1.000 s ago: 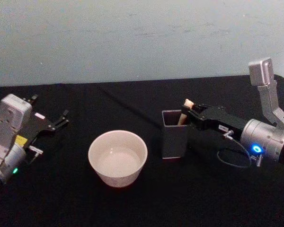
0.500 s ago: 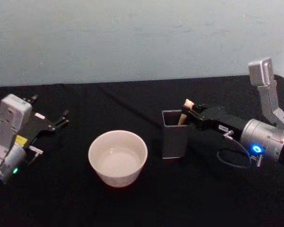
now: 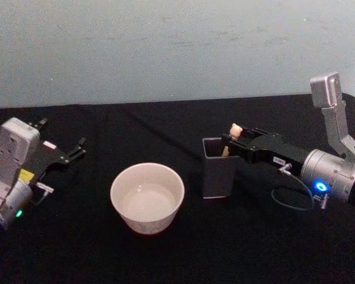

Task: Pick up the stirring spoon with one hand, stir inside the cup, then place it back in its original position.

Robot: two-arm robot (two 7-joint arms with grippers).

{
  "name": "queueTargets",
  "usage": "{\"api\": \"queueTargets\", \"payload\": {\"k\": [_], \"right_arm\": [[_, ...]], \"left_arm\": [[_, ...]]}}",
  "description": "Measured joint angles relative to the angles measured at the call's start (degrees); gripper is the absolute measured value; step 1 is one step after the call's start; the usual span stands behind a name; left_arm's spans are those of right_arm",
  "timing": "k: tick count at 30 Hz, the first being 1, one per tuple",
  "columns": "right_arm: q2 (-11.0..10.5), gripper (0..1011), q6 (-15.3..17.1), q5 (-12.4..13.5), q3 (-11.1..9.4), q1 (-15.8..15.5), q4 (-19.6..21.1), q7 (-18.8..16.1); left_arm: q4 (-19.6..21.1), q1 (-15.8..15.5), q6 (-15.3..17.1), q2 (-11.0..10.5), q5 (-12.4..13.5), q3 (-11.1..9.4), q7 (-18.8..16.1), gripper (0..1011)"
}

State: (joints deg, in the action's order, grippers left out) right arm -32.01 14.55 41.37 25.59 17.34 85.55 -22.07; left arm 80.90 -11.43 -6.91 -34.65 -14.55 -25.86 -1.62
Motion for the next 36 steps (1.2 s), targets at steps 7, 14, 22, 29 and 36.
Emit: {"api": "queueTargets", "payload": {"k": [7, 14, 22, 29, 36], "right_arm": [[0.0, 780, 0.0, 0.0, 0.0, 0.0, 0.0, 0.0], [0.4, 960, -1.4, -0.7, -0.7, -0.5, 0.7, 1.3], [4.7, 1002, -11.8, -4.8, -5.6, -2.9, 3.2, 9.3], [8.7, 1002, -20.2, -16.7, -6.4, -4.0, 1.3, 21.4], [9.8, 1002, -18.8, -23.5, -5.5, -5.3, -2.2, 27.0]], "left_arm": [[0.0, 0.0, 0.0, 0.0, 0.0, 0.0, 0.0, 1001], [0.0, 0.0, 0.0, 0.0, 0.0, 0.0, 0.0, 1001], [0.0, 0.0, 0.0, 0.0, 0.0, 0.0, 0.0, 1001], [0.0, 0.0, 0.0, 0.0, 0.0, 0.0, 0.0, 1001], [0.0, 0.0, 0.0, 0.0, 0.0, 0.0, 0.0, 1001]]}}
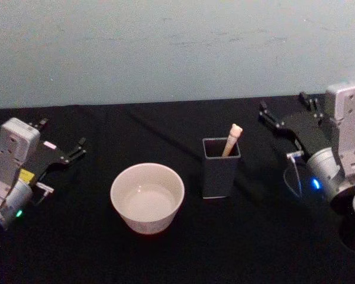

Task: Pick up the stirring spoon with one hand, stir inside the cup, then place it back in its original position.

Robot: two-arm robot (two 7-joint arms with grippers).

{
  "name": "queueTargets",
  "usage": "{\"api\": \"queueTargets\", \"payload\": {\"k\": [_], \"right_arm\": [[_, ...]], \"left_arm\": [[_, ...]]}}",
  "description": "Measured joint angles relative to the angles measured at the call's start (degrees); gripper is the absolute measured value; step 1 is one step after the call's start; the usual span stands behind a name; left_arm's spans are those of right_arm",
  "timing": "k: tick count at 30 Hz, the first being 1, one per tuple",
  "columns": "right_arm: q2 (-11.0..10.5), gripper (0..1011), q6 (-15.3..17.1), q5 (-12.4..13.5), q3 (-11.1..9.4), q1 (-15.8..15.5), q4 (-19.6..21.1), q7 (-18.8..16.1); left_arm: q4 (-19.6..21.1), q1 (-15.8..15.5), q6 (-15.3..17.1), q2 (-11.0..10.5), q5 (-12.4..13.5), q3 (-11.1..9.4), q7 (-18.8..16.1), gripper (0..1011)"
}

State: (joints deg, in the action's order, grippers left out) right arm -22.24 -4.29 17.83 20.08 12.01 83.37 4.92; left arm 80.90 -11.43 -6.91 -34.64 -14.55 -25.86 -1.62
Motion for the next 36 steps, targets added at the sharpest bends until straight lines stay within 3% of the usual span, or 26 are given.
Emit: {"api": "queueTargets", "payload": {"k": [16, 36], "right_arm": [[-0.2, 1002, 4.7, -2.9, 0.3, -3.5, -1.4, -1.5], [-0.1, 1002, 4.3, -2.9, 0.4, -3.4, -1.3, -1.1]], "left_arm": [[0.0, 0.0, 0.0, 0.0, 0.0, 0.0, 0.0, 1001], [0.0, 0.0, 0.0, 0.0, 0.0, 0.0, 0.0, 1001]]}}
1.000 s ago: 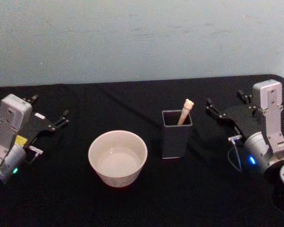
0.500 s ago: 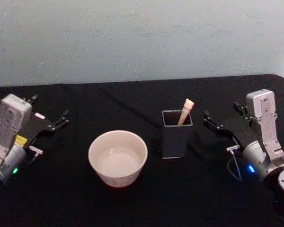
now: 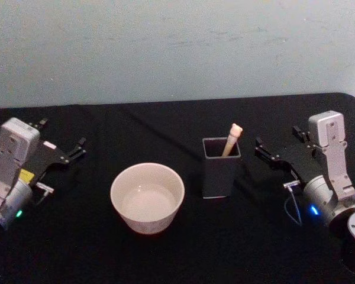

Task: Pick up the stirring spoon with one hand, stir inside the cup, then place it back in its original position.

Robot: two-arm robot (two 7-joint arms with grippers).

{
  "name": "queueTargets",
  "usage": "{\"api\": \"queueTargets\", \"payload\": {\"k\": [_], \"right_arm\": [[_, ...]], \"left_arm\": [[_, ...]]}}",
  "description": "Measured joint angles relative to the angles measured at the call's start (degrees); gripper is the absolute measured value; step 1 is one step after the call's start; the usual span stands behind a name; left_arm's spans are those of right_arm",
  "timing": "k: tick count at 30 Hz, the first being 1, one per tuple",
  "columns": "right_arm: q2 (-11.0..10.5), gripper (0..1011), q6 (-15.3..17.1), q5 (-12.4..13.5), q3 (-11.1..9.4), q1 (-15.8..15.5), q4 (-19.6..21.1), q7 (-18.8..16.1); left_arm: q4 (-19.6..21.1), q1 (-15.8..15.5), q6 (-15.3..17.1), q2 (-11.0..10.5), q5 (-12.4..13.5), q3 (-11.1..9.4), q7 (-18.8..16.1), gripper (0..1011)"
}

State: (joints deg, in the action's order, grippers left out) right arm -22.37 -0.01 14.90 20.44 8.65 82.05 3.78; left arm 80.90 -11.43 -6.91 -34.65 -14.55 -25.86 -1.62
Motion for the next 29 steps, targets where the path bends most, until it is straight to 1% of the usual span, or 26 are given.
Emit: {"api": "queueTargets", "payload": {"k": [29], "right_arm": [[0.0, 1002, -0.2, 0.0, 0.0, 0.1, 0.1, 0.2]], "left_arm": [[0.0, 0.0, 0.0, 0.0, 0.0, 0.0, 0.0, 1001]]}}
